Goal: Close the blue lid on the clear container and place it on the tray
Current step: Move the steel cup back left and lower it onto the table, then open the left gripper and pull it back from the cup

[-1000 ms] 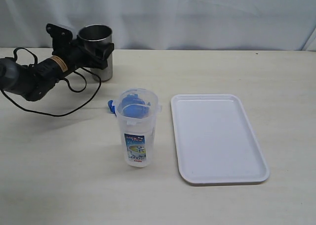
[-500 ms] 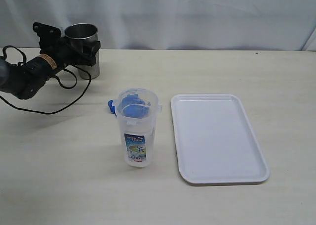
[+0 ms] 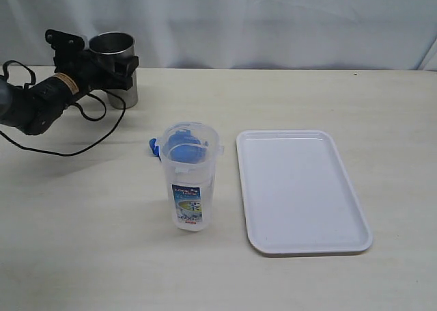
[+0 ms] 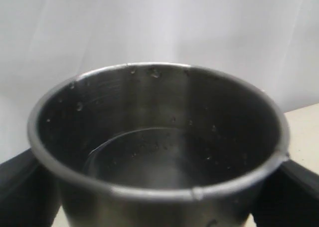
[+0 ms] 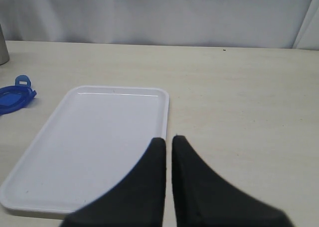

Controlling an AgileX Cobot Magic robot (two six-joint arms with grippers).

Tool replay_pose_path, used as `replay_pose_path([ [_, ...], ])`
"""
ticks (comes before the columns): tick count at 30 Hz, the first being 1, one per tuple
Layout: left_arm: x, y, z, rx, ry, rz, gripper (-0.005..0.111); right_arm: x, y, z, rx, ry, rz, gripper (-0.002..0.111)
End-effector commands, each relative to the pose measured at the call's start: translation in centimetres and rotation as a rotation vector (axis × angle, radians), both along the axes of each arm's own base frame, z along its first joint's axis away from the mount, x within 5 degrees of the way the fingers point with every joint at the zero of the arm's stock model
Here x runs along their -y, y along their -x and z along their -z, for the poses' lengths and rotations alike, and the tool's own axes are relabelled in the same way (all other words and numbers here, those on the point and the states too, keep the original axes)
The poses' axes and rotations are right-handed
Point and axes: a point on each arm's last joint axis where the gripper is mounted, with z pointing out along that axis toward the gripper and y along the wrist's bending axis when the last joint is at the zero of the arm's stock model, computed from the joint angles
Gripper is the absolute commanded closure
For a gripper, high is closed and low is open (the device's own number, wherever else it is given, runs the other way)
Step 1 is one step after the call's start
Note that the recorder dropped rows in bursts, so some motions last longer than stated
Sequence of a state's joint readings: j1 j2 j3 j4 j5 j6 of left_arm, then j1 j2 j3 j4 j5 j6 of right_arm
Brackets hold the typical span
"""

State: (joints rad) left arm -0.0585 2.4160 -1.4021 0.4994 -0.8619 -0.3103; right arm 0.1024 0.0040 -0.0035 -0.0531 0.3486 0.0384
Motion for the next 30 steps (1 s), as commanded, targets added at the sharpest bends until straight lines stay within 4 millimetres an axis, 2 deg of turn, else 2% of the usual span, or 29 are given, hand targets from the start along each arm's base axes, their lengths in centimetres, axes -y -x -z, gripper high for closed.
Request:
replay_pose_path([
  [1,0.0,-0.2,-0.9,-0.005,0.019,-0.002,0.025,0.1,0.0,0.1,0.004,0.004,0.009,0.104],
  [4,0.3,0.0,-0.7,-0.005,-0.035,0.055,0.024,0.1,0.0,0.1,0.004,0.004,0.009,0.104],
  [10,0.0,0.0,-0.3,-0.053,-0.037,0.019,0.01,0.1,0.0,0.1,0.004,0.004,0.009,0.104],
  [15,0.0,0.2,0.3,-0.094,-0.065,0.017,0.01,0.1,0.0,0.1,0.004,0.004,0.009,0.104],
  [20,-0.2,1.4,1.0,-0.06,-0.027,0.047,0.01,0.1,0.0,0.1,0.004,0.004,0.009,0.104],
  [30,-2.9,4.7,3.3,-0.102,0.039,0.025,0.01,0.1,0.0,0.1,0.004,0.004,0.009,0.104],
])
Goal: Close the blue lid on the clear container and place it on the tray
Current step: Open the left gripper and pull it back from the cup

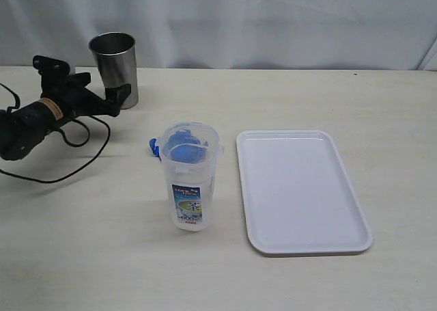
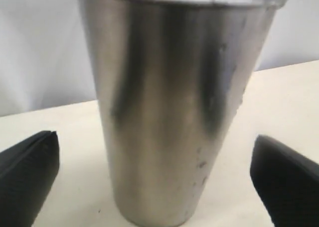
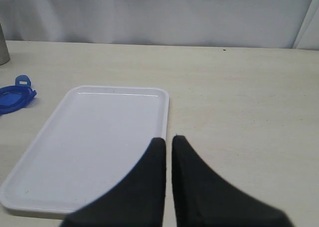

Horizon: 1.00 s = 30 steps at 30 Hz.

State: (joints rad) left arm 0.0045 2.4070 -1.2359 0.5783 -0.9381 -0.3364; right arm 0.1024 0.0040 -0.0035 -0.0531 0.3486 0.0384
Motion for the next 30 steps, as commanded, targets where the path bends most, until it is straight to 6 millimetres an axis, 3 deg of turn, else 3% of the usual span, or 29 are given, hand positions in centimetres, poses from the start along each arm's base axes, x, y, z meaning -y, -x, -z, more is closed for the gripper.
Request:
replay_pose_path([
  [1,-0.5,1.7,0.7,-0.013,0.031,0.005,0.01,0.1,0.0,0.1,0.004,0.004,0.009,0.104],
  [5,-0.4,3.6,1.7,-0.048,0.047,0.014,0.01,0.1,0.0,0.1,0.004,0.004,0.009,0.104],
  [10,-0.5,5.8,0.6,-0.05,-0.002,0.006,0.01,0.1,0.0,0.1,0.004,0.004,0.009,0.104],
  [18,-1.0,8.1,-5.1,-0.126,0.039,-0.074,0.01,0.1,0.0,0.1,0.004,0.004,0.009,0.104],
  [22,-1.9,8.7,-8.2,-0.243,-0.067,-0.154,0.01,0.1,0.0,0.1,0.004,0.004,0.009,0.104],
  [30,-4.8,10.5,-14.8,-0.487,-0.192,-0.469,0.01,0.1,0.0,0.1,0.004,0.004,0.009,0.104],
])
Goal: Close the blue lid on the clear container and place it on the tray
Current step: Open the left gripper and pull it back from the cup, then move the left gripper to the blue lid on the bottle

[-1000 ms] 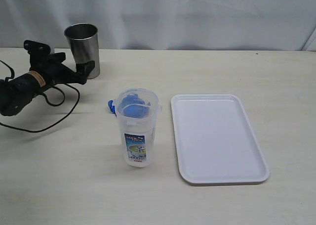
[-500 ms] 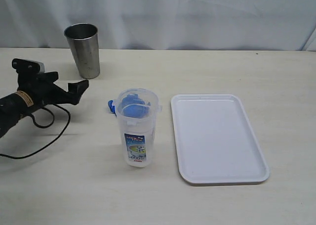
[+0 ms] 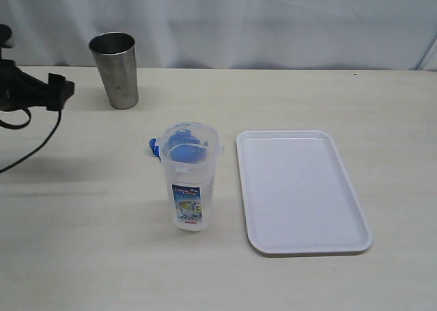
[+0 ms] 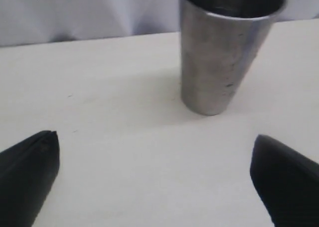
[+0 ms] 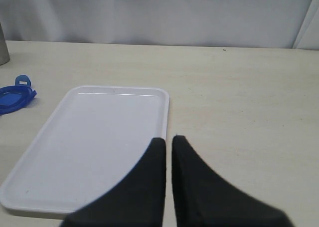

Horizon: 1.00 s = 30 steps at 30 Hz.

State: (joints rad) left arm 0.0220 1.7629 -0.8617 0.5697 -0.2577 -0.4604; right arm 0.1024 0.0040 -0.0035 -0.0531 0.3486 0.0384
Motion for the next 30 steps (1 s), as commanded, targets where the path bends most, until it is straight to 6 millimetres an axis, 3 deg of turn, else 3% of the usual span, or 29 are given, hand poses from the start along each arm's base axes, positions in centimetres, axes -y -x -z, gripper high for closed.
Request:
replay_pose_path([
  [1,-1.9,1.0,-3.2,-0.183,-0.042,-0.251,0.01,0.1,0.0,0.1,0.004,0.004,0.009,0.104],
  [3,-2.5,1.6,-3.5,-0.315,-0.088,-0.337,0.01,0.1,0.0,0.1,0.004,0.004,0.009,0.104],
  [6,-2.0,1.8,-3.9,-0.431,-0.103,-0.32,0.01,0.1,0.0,0.1,0.004,0.004,0.009,0.104],
  [9,-0.7,2.2,-3.6,-0.503,-0.076,-0.184,0.01,0.1,0.0,0.1,0.004,0.004,0.009,0.104],
  [13,1.6,2.1,-3.1,-0.535,0.084,-0.133,0.011,0.1,0.0,0.1,0.004,0.004,0.009,0.104],
  [15,2.6,2.1,-3.0,-0.528,0.078,-0.104,0.02,0.1,0.0,0.1,0.004,0.004,0.009,0.104],
  [20,5.9,2.0,-3.1,-0.465,0.022,0.031,0.057,0.1,0.0,0.1,0.004,0.004,0.009,0.104],
  [25,8.8,1.8,-2.7,-0.415,0.042,0.093,0.059,0.1,0.0,0.1,0.004,0.004,0.009,0.104],
  [30,9.6,0.9,-0.6,-0.431,0.13,0.041,0.059,0.1,0.0,0.1,0.004,0.004,0.009,0.104],
])
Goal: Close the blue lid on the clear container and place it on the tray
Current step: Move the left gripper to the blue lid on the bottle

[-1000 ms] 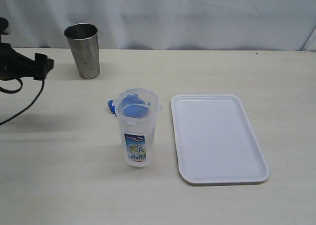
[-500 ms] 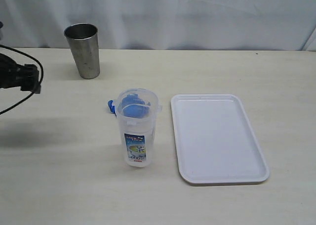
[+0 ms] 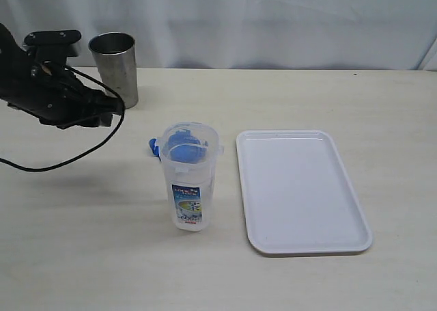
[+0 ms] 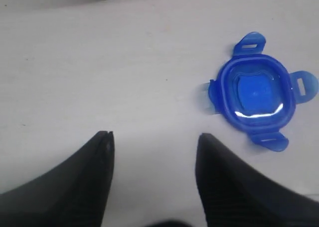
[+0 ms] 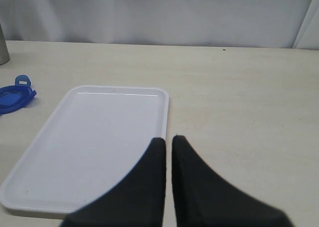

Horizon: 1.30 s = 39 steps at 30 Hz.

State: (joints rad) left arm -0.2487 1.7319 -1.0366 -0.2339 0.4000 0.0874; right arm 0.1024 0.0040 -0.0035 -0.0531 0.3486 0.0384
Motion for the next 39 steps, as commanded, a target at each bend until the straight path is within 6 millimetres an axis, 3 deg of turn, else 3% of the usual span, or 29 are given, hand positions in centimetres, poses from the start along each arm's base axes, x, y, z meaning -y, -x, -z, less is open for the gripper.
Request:
replay_pose_path([
  [1,0.7,-0.9,2.0,-0.009,0.057,-0.058,0.059,0.1,0.0,0.1,0.004,0.004,0.009,0.104],
  [7,1.0,-1.7,4.8,-0.061,0.12,-0.145,0.06,0.1,0.0,0.1,0.004,0.004,0.009,0.104],
  [14,3.3,-2.2,6.6,-0.061,0.134,-0.049,0.06,0.1,0.0,0.1,0.004,0.004,0.009,0.104],
  [21,5.1,-3.7,7.8,-0.064,0.149,-0.031,0.06,0.1,0.0,0.1,0.004,0.004,0.009,0.104],
  [31,6.8,-4.2,8.8,-0.063,0.147,-0.003,0.06,0.1,0.0,0.1,0.004,0.004,0.009,0.104],
  [39,6.8,-4.2,9.2,-0.072,0.14,0.004,0.084,0.1,0.0,0.1,0.004,0.004,0.009,0.104],
])
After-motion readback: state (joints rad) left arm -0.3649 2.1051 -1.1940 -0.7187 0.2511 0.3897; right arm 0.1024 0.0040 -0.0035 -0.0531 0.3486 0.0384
